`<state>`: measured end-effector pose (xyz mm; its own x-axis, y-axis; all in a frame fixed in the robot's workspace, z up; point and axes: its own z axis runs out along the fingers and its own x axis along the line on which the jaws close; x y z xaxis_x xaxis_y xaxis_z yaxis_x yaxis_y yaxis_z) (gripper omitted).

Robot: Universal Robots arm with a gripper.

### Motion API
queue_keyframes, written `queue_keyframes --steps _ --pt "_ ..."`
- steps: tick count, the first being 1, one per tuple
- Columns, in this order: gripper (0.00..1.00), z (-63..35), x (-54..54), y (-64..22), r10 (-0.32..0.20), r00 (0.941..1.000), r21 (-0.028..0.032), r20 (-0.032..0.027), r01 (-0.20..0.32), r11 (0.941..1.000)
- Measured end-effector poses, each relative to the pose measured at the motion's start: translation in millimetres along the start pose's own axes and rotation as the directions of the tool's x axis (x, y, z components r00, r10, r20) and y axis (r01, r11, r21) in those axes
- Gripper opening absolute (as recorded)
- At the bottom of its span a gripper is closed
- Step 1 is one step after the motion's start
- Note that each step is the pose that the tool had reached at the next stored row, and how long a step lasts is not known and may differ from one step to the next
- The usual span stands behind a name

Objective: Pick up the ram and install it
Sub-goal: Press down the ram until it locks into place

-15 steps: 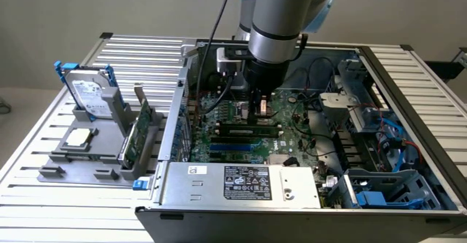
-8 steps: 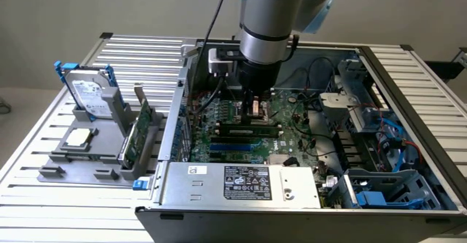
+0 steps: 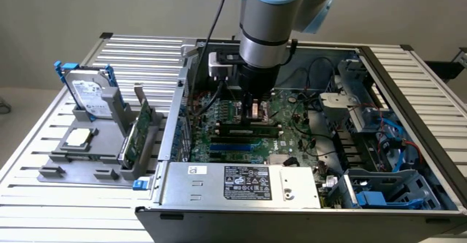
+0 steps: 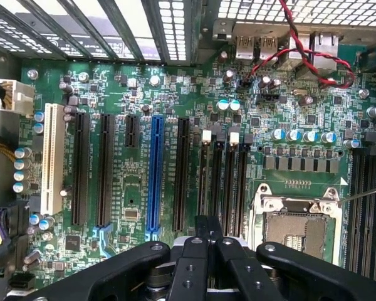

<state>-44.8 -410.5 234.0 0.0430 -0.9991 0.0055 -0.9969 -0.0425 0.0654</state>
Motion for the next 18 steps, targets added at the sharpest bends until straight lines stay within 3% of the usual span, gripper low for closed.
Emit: queue_keyframes --steps 18 --pt "0.11 7.2 -2.6 -0.8 0.0 1.0 -0.0004 -0.0006 0.0 1.0"
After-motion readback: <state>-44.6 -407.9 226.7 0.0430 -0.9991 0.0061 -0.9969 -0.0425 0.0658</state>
